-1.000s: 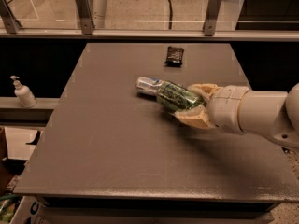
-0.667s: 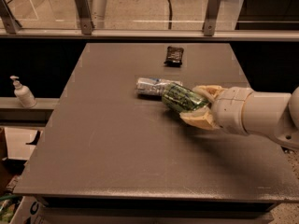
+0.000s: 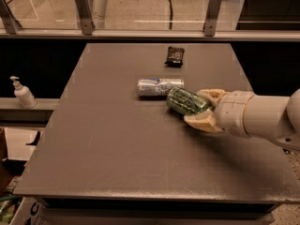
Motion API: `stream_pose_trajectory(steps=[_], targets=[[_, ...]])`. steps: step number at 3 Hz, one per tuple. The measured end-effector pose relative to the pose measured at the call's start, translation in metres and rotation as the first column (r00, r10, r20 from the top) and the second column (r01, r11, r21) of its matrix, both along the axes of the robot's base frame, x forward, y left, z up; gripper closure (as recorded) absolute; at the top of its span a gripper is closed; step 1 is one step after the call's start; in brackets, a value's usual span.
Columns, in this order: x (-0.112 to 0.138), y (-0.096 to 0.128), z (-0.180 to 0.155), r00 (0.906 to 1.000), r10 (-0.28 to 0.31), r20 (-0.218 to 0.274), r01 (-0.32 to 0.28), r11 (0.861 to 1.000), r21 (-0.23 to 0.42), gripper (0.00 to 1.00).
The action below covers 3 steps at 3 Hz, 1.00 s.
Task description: Move green can near redbull can
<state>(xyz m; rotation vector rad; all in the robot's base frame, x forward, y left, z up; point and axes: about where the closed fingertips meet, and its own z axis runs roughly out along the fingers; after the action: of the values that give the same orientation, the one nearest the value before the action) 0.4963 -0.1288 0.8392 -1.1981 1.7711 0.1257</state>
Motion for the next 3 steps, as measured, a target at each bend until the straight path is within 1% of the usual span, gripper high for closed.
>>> stream_pose_trajectory(steps=[1, 2, 3], targets=[[0.0010, 0.0005, -0.0091, 0.9998, -0.003, -0.018, 0.003, 1.000, 0.009, 0.85], [0.0018, 0.0012, -0.0143, 0.9994, -0.005, -0.034, 0.006, 1.000, 0.017, 0.62], [0.0018, 0.0012, -0.0131, 0.9994, -0.005, -0.034, 0.006, 1.000, 0.017, 0.38]])
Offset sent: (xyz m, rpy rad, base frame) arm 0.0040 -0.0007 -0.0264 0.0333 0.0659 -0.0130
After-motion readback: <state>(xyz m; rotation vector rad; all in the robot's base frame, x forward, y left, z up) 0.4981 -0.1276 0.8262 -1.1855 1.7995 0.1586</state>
